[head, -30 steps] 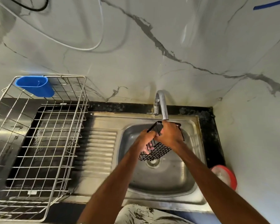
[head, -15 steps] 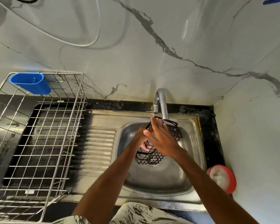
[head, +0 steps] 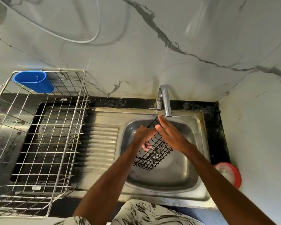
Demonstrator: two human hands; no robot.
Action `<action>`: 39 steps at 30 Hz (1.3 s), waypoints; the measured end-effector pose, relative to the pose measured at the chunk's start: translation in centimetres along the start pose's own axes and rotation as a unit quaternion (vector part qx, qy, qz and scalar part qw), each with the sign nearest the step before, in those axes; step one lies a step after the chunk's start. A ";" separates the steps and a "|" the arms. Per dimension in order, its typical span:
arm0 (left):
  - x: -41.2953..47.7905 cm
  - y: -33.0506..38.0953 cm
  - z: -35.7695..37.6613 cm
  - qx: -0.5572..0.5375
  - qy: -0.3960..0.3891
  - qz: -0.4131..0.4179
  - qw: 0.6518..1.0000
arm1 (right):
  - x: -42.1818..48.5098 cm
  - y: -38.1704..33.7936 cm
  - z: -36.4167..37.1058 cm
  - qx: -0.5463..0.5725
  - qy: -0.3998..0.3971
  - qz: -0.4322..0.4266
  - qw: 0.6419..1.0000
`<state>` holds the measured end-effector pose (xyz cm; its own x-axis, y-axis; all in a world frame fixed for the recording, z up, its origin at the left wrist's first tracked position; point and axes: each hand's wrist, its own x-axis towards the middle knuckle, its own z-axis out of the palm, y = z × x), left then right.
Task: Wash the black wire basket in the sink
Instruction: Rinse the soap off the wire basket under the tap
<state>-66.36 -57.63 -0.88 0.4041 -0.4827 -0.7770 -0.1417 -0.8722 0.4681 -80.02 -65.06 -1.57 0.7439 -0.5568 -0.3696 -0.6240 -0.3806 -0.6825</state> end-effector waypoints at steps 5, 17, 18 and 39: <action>0.4 -0.3 -0.5 -0.025 0.009 0.026 0.999 | 1.0 2.2 -1.1 0.085 0.017 0.082 0.993; 1.2 -0.8 -1.1 -0.108 -0.013 -0.008 0.994 | 1.3 -1.0 -1.8 0.052 -0.004 0.013 0.999; 1.2 -1.0 -1.2 -0.118 -0.017 -0.013 0.993 | 0.9 -0.9 -2.5 0.065 -0.007 0.034 0.997; 0.3 -4.5 -3.2 -0.199 0.018 0.072 0.977 | -0.2 -2.1 0.6 -0.173 0.029 -0.040 0.984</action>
<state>-62.70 -53.60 -1.86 0.4388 -0.5894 -0.6783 0.1594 -0.6918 0.7043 -78.68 -63.70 -0.48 0.7848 -0.5526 -0.2804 -0.6161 -0.6474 -0.4486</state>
